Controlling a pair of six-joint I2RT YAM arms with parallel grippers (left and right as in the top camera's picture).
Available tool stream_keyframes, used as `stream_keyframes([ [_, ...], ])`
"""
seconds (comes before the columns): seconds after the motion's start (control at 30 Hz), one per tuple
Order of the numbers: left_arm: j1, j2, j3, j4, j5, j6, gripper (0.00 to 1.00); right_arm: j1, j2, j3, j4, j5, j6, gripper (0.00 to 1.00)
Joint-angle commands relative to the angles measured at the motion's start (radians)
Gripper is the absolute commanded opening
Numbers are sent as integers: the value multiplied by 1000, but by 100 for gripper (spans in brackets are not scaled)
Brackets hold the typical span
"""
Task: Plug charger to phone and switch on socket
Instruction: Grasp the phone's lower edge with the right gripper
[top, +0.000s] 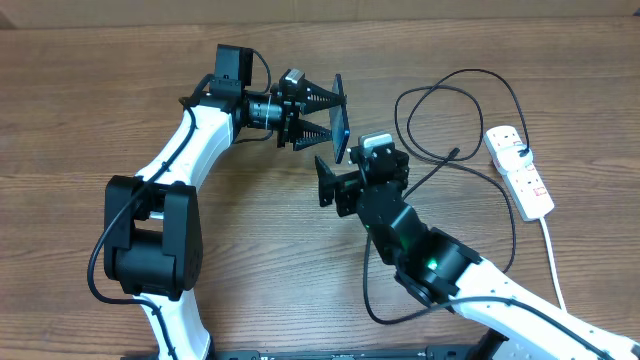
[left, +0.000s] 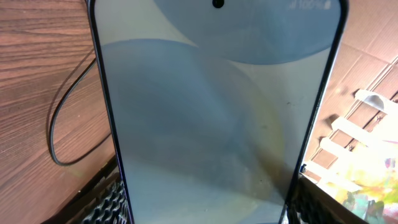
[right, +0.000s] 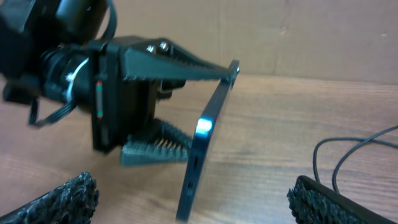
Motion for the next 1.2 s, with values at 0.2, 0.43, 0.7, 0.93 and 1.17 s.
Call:
stream_keyframes([
  [0.2,6,4,30,5,38,-2,38,-1,83,26,97,79,10,95],
  [0.43,6,4,30,5,38,-2,38,-24,117,26,149,77,10,79],
  [0.7,6,5,30,5,34,10,38,-55,168,26,226,-32,6,72],
  [0.93,6,5,30,5,33,13,38,-56,169,26,230,-43,6,64],
  [1.17,6,4,30,5,34,13,38,-56,170,26,241,-43,6,57],
])
